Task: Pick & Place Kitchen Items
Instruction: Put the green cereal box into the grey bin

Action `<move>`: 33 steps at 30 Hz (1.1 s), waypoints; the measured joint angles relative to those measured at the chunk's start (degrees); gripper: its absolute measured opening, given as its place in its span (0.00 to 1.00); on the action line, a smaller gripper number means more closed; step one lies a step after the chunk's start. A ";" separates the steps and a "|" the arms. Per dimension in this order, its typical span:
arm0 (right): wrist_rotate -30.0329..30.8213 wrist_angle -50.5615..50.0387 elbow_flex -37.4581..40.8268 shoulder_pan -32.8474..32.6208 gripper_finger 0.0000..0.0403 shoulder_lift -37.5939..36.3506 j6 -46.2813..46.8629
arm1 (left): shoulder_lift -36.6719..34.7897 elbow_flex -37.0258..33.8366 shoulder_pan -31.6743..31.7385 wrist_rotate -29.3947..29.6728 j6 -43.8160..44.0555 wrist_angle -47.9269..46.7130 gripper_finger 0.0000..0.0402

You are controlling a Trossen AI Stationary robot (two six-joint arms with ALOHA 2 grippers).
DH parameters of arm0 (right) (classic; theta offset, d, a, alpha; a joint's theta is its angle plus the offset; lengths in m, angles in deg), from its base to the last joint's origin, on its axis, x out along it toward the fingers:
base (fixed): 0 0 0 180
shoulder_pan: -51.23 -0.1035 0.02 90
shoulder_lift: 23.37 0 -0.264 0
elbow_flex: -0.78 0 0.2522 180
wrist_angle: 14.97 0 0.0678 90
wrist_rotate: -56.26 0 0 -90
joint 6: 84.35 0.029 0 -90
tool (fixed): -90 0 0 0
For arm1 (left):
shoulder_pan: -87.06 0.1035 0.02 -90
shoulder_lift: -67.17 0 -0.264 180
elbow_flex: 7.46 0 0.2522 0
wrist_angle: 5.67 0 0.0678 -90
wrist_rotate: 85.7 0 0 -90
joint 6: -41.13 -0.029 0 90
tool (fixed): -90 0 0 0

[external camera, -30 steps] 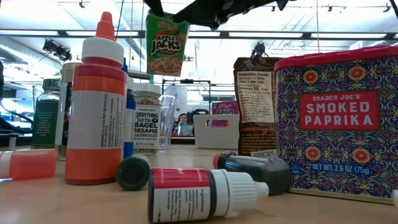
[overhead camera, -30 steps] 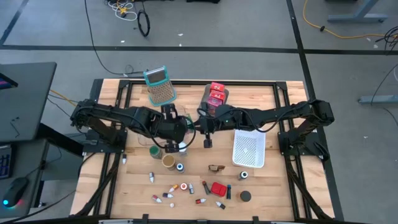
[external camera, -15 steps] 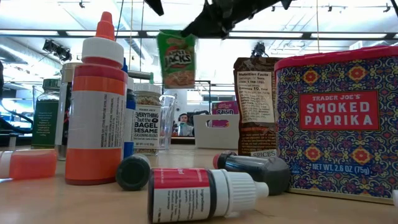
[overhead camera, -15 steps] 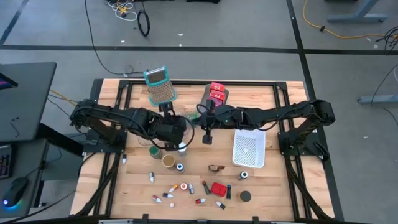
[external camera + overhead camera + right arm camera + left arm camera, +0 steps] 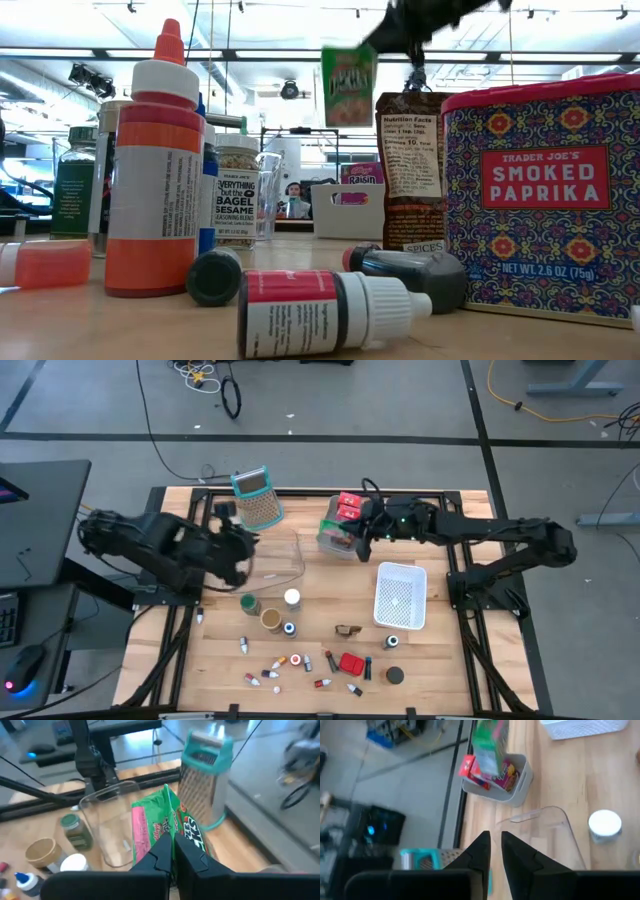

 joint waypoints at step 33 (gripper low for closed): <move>-0.47 18.27 17.36 10.46 0.06 4.98 12.10 | -10.73 -0.07 -0.11 -1.97 2.19 -0.13 0.12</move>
